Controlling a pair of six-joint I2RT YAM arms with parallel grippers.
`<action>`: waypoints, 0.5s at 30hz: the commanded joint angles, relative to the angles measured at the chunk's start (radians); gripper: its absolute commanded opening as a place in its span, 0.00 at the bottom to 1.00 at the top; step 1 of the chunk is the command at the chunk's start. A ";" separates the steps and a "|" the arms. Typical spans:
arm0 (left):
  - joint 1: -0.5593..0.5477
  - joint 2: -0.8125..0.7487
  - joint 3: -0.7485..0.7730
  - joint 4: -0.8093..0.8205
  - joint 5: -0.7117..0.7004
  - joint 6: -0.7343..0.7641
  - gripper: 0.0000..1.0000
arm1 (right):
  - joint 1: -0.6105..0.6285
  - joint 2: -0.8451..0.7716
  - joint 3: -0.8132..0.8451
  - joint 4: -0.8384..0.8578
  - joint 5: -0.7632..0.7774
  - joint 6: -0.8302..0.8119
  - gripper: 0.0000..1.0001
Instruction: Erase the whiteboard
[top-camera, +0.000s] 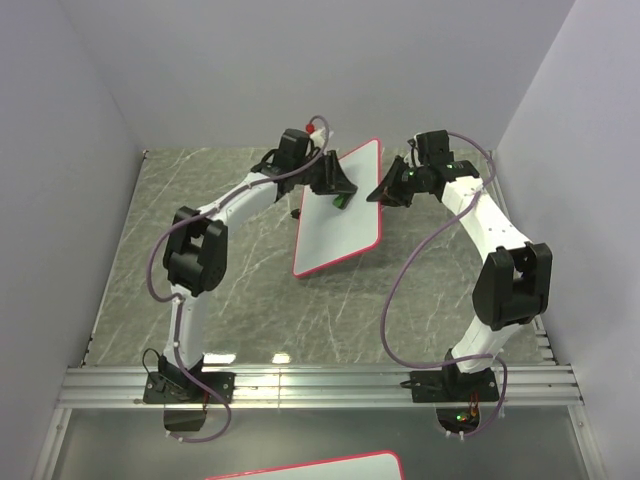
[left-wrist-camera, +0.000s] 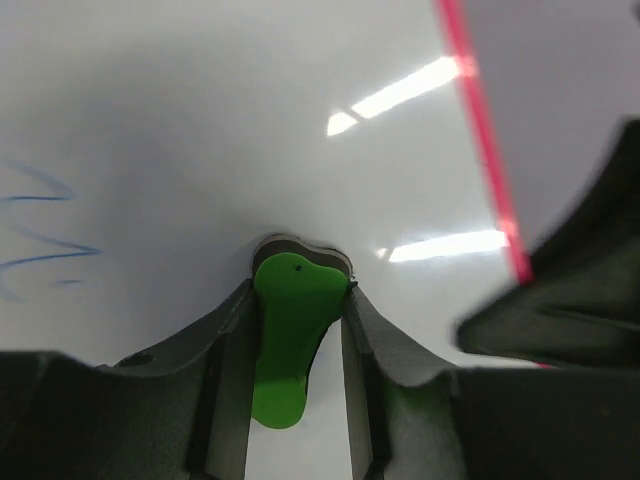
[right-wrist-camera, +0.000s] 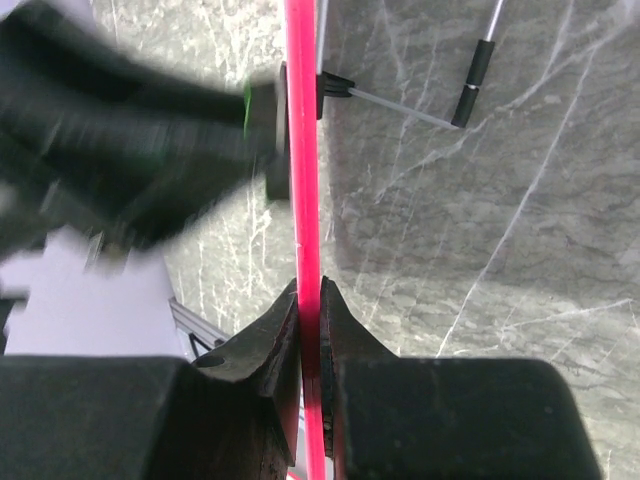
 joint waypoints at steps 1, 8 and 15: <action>-0.120 -0.086 -0.012 0.022 0.153 -0.016 0.00 | 0.004 -0.016 0.025 0.052 -0.014 0.000 0.00; -0.114 -0.154 -0.141 0.116 0.153 -0.097 0.00 | 0.005 0.008 0.040 0.059 -0.017 0.007 0.00; -0.039 -0.102 -0.202 0.068 0.064 -0.086 0.00 | 0.007 -0.008 0.027 0.048 -0.009 -0.004 0.00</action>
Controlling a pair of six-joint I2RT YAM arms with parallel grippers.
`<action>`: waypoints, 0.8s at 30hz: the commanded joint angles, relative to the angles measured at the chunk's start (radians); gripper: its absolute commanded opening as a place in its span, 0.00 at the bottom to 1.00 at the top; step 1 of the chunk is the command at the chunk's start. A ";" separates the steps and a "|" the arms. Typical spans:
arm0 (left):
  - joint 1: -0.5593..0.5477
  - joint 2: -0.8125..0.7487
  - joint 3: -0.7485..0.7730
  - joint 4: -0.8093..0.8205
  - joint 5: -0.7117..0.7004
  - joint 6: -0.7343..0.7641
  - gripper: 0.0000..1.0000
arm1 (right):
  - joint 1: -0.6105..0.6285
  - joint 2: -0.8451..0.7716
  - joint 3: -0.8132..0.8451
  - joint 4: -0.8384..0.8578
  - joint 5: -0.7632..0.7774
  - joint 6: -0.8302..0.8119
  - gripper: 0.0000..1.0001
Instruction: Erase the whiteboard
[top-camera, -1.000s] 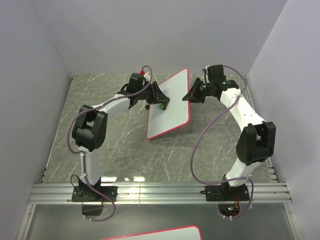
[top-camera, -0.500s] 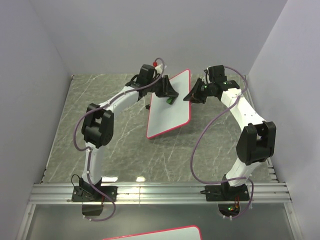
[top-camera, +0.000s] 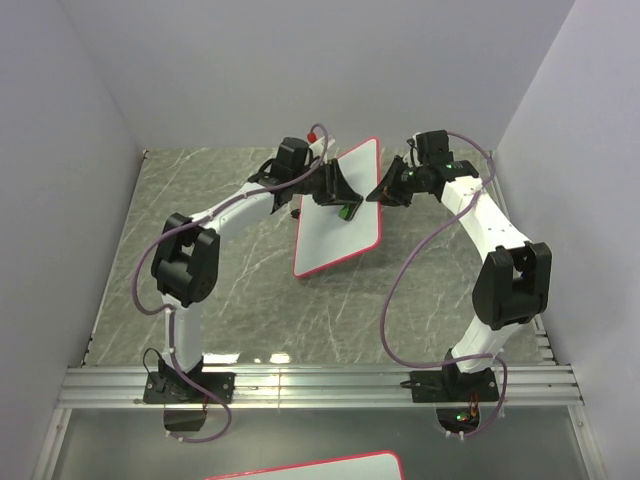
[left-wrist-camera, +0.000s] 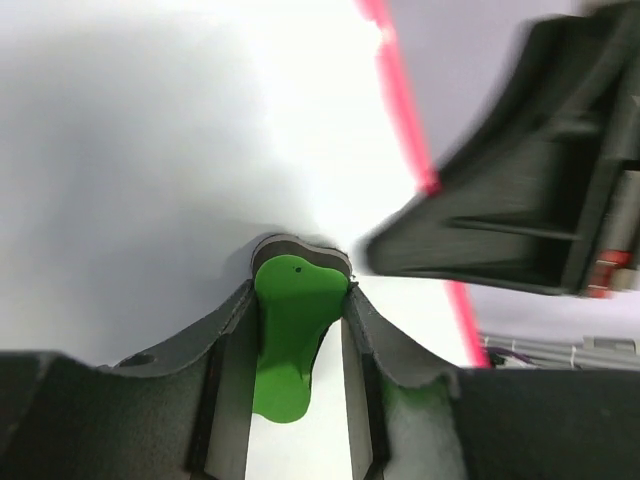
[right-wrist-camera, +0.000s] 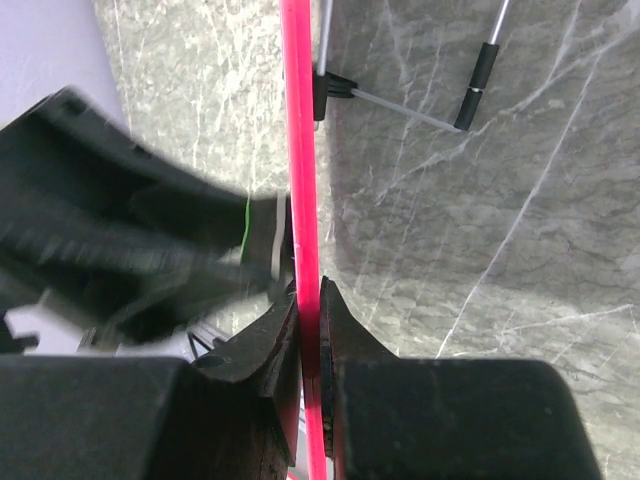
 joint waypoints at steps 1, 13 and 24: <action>0.032 0.045 -0.049 -0.059 -0.047 0.019 0.00 | 0.009 -0.015 0.026 0.042 -0.001 -0.007 0.00; 0.133 0.244 0.079 -0.105 -0.170 0.105 0.00 | 0.010 -0.031 0.003 0.010 -0.013 -0.029 0.00; 0.171 0.456 0.385 -0.135 -0.147 0.084 0.00 | 0.018 -0.074 -0.063 -0.030 -0.006 -0.059 0.00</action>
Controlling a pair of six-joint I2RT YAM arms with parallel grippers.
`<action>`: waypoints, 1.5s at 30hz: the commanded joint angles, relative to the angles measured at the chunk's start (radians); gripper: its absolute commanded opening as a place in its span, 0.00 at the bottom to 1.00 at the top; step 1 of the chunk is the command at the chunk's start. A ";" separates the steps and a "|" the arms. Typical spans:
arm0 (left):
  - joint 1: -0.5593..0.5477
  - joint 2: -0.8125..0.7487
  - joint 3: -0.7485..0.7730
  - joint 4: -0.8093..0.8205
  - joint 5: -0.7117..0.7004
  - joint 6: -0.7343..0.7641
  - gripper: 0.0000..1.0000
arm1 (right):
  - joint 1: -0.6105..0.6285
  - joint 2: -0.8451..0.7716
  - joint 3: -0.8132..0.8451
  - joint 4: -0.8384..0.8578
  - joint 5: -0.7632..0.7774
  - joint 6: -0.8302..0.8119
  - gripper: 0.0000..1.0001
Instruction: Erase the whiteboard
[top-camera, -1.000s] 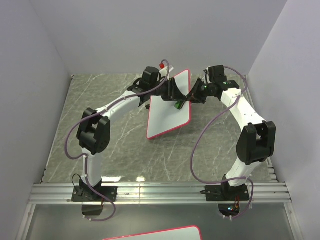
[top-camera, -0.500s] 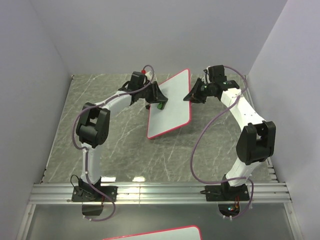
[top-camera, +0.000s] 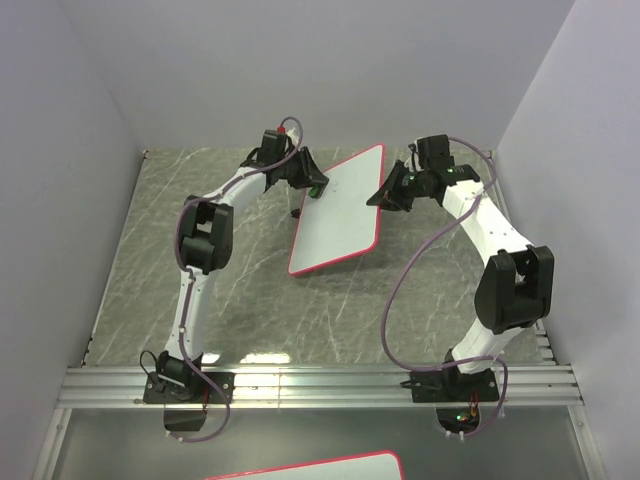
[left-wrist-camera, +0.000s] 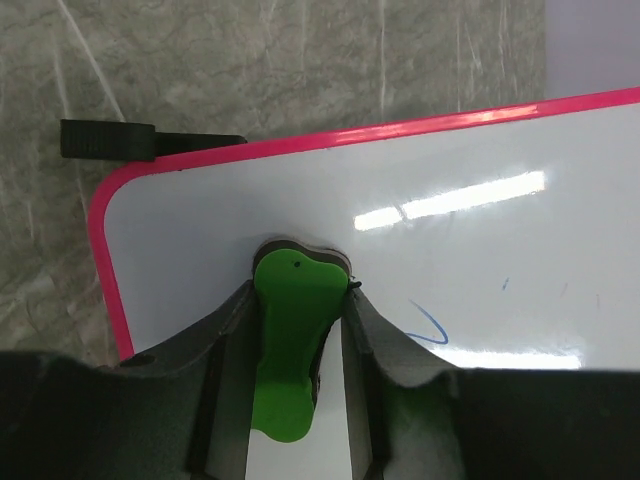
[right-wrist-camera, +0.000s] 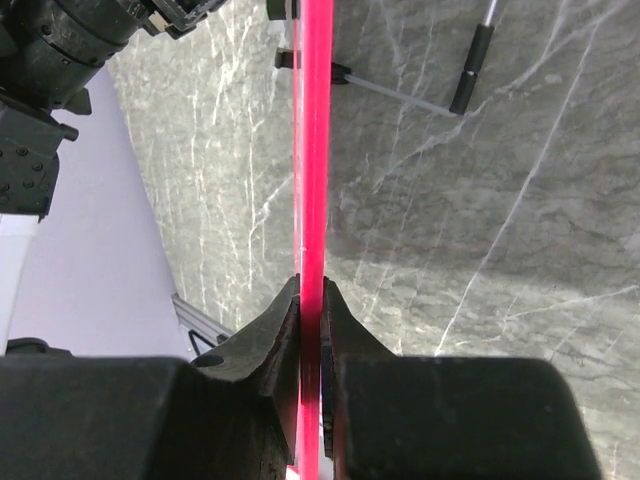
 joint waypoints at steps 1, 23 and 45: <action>-0.033 0.043 0.006 -0.014 0.010 -0.004 0.00 | 0.020 -0.047 -0.014 -0.030 -0.006 -0.068 0.00; -0.196 -0.175 -0.032 -0.091 0.146 0.120 0.00 | 0.081 0.008 0.006 0.008 0.014 -0.056 0.00; 0.248 -0.670 -0.614 -0.051 0.016 0.066 0.00 | -0.003 -0.023 0.250 0.019 0.059 0.007 0.00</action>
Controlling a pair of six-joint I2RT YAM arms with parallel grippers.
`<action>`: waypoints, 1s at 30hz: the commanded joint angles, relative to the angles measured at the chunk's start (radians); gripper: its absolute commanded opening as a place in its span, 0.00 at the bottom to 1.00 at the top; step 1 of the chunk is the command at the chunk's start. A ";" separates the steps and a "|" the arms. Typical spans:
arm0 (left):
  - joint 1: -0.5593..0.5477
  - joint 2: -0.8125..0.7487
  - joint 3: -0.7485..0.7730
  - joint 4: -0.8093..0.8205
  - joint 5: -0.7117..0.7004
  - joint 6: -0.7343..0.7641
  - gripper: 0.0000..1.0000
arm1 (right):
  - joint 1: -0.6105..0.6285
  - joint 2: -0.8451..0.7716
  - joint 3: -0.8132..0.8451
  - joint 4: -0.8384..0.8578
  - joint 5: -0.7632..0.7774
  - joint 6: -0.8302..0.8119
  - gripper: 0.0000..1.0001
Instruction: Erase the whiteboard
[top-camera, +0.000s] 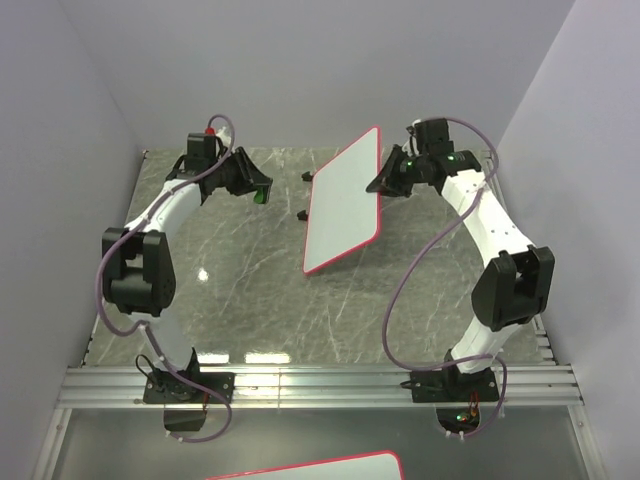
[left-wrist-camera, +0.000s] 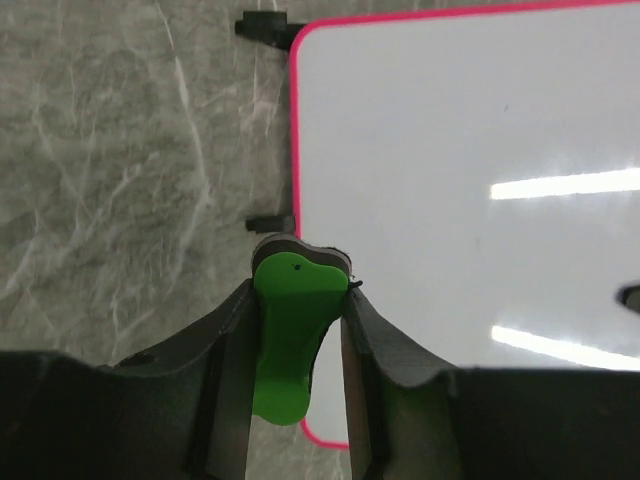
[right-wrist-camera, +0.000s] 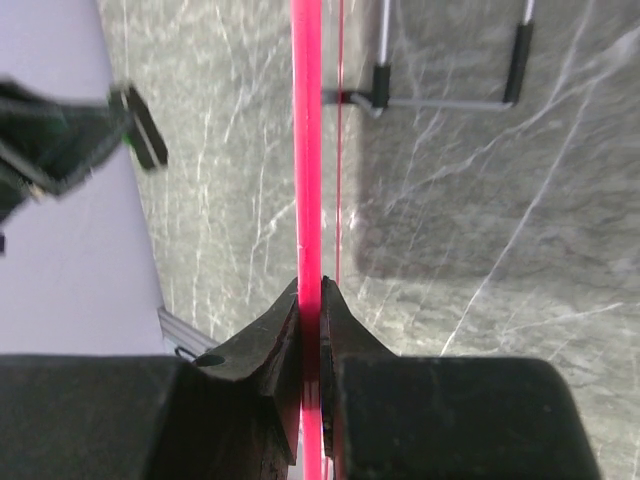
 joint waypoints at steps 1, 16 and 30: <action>0.021 -0.079 -0.056 -0.013 0.000 0.027 0.00 | -0.042 -0.029 0.095 0.103 -0.006 0.033 0.00; 0.044 -0.244 -0.174 -0.125 -0.037 0.082 0.00 | -0.038 0.179 0.227 0.237 -0.044 0.116 0.00; 0.066 -0.306 -0.321 -0.116 -0.060 0.073 0.00 | -0.016 0.263 0.220 0.163 -0.106 0.017 0.32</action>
